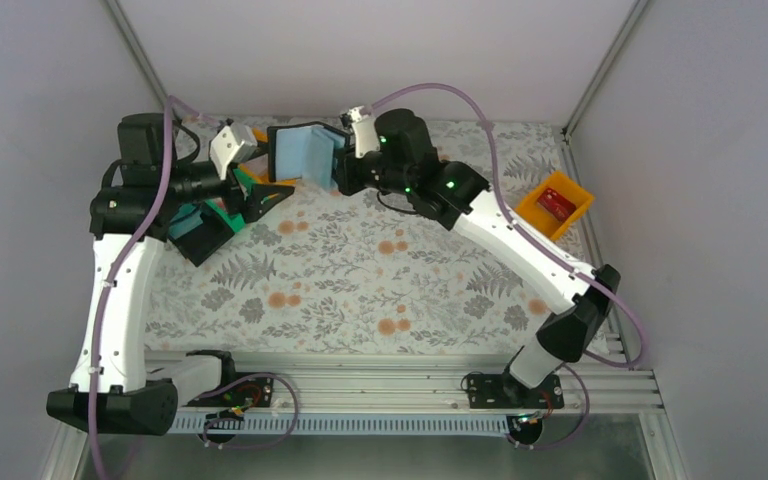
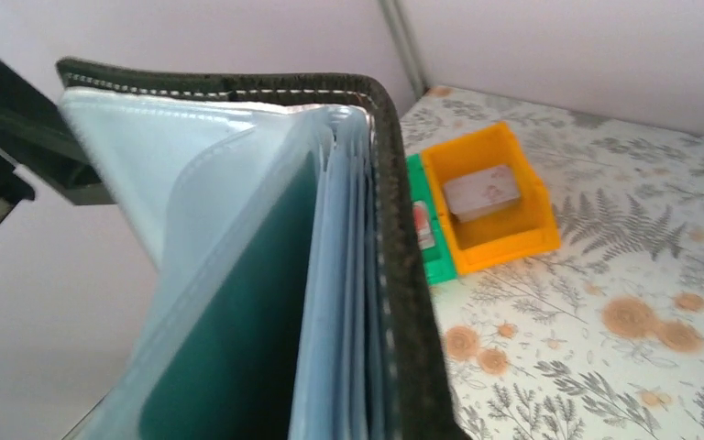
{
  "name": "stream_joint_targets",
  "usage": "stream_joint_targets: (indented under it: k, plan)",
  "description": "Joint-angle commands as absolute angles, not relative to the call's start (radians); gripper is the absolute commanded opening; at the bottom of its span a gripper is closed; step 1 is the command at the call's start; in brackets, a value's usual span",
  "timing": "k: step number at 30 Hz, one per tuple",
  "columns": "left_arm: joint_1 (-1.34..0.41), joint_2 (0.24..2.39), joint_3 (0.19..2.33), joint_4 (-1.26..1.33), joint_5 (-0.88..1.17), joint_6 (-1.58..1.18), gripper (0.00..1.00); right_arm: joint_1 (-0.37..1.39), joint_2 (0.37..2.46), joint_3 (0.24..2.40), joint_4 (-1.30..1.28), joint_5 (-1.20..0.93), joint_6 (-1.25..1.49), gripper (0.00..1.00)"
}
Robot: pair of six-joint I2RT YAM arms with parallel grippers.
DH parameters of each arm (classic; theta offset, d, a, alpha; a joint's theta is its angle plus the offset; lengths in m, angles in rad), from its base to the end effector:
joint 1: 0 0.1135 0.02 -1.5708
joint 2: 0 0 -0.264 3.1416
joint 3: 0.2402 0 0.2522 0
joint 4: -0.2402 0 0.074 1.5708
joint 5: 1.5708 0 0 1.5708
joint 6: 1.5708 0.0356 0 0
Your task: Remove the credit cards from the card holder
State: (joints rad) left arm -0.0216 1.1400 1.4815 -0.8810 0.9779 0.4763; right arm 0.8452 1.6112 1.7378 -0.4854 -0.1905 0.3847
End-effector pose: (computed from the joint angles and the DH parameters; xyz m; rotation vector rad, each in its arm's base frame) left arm 0.2003 -0.0339 0.4437 0.9935 1.6505 -0.7204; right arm 0.2392 0.2799 0.4295 -0.6008 1.9675 0.9808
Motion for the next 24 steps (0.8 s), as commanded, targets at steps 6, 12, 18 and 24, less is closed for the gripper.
stream_joint_targets:
  k: [6,12,18,24]
  plan:
    - [-0.079,1.165,1.477,-0.810,0.848,0.403,1.00,0.985,1.741,1.929,-0.561,0.041,0.458,0.04]
    - [-0.087,1.165,1.484,-0.803,0.724,0.400,1.00,1.005,1.768,1.973,-0.542,-0.010,0.459,0.04]
    - [-0.087,1.150,1.460,-0.820,0.625,0.429,1.00,1.006,1.715,1.905,-0.489,-0.030,0.450,0.04]
    - [-0.080,1.138,1.459,-0.824,0.622,0.425,0.98,1.000,1.677,1.854,-0.457,-0.070,0.439,0.04]
